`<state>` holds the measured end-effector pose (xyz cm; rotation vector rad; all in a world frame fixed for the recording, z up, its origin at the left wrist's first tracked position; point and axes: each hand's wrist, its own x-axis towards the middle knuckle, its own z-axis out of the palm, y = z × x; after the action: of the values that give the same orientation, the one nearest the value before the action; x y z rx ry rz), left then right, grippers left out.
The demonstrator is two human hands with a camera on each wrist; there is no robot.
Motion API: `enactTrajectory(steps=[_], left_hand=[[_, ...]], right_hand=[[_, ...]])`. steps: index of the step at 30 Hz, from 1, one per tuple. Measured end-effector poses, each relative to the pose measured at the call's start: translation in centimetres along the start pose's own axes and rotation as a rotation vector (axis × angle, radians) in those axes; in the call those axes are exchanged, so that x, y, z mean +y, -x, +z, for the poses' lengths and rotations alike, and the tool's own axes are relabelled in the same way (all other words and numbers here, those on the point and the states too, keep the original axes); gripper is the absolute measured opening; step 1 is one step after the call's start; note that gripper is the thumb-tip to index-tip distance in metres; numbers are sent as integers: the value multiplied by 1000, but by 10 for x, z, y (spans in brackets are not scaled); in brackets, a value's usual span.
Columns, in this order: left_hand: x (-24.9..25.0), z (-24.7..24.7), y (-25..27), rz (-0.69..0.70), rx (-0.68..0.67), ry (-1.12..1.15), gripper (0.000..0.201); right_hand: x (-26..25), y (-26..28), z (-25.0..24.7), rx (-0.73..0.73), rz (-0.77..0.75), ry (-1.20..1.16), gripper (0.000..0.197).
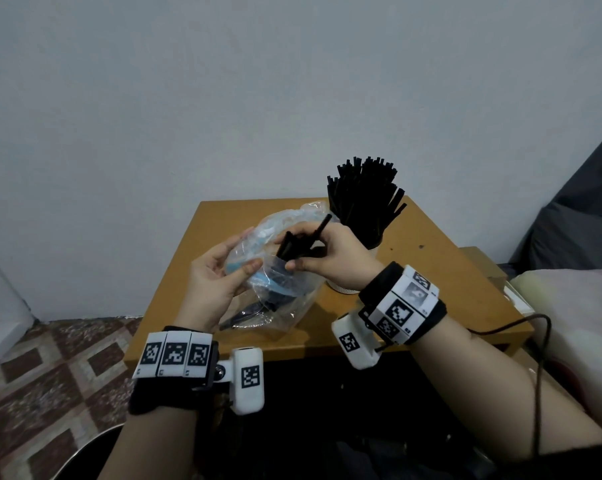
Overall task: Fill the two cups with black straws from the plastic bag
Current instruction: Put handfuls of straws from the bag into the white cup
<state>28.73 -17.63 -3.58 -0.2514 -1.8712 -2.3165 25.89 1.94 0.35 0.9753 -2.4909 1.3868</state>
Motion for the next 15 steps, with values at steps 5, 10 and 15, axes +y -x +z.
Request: enactTrajectory(steps=[5, 10, 15], left_hand=[[-1, 1, -2, -5, 22, 23, 51], [-6, 1, -1, -21, 40, 31, 50], [-14, 0, -2, -23, 29, 63, 43]], right_hand=[[-2, -3, 6, 60, 84, -6, 55], [1, -8, 11, -41, 181, -198, 38], [5, -10, 23, -123, 124, -85, 31]])
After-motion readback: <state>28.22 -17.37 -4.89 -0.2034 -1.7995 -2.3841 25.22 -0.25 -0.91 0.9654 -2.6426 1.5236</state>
